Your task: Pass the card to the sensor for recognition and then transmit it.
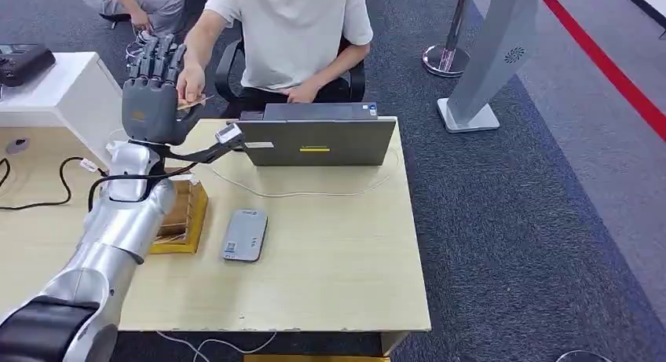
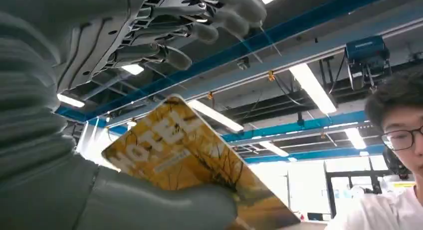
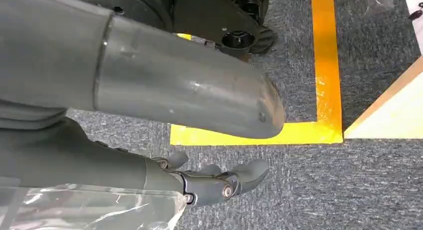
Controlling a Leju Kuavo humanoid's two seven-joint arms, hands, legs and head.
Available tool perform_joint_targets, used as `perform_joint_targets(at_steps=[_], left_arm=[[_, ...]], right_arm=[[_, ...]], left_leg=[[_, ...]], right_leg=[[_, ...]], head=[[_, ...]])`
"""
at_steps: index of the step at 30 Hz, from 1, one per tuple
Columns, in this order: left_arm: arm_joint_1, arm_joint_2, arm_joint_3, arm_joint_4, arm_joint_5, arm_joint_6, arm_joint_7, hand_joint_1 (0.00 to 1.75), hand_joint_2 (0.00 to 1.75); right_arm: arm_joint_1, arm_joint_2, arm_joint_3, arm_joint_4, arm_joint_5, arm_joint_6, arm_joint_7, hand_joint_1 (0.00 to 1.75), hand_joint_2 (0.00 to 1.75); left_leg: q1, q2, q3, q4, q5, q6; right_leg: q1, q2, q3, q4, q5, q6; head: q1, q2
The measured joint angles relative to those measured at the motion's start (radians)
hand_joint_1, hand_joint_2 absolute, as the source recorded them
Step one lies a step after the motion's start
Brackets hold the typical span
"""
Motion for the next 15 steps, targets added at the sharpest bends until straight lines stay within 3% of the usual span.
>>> perform_joint_targets(at_steps=[9, 15], left_arm=[[-0.002, 0.004, -0.001, 0.036, 0.023, -0.007, 0.0, 1.75, 1.75], [-0.008, 0.003, -0.001, 0.051, 0.055, 0.023, 0.0, 1.75, 1.75]], right_arm=[[0.0, 0.001, 0.003, 0.0, 0.018, 0.005, 0.011, 0.0, 0.0], [0.0, 0.003, 0.003, 0.0, 0.03, 0.006, 0.018, 0.0, 0.0]], left_leg=[[0.0, 0.0, 0.0, 0.0, 0.0, 0.0], [0.0, 0.0, 0.0, 0.0, 0.0, 0.0]], right_leg=[[0.0, 0.0, -0.001, 0.0, 0.0, 0.0], [0.0, 0.0, -0.001, 0.0, 0.0, 0.0]], head=[[0.0, 0.0], [0.0, 0.0]])
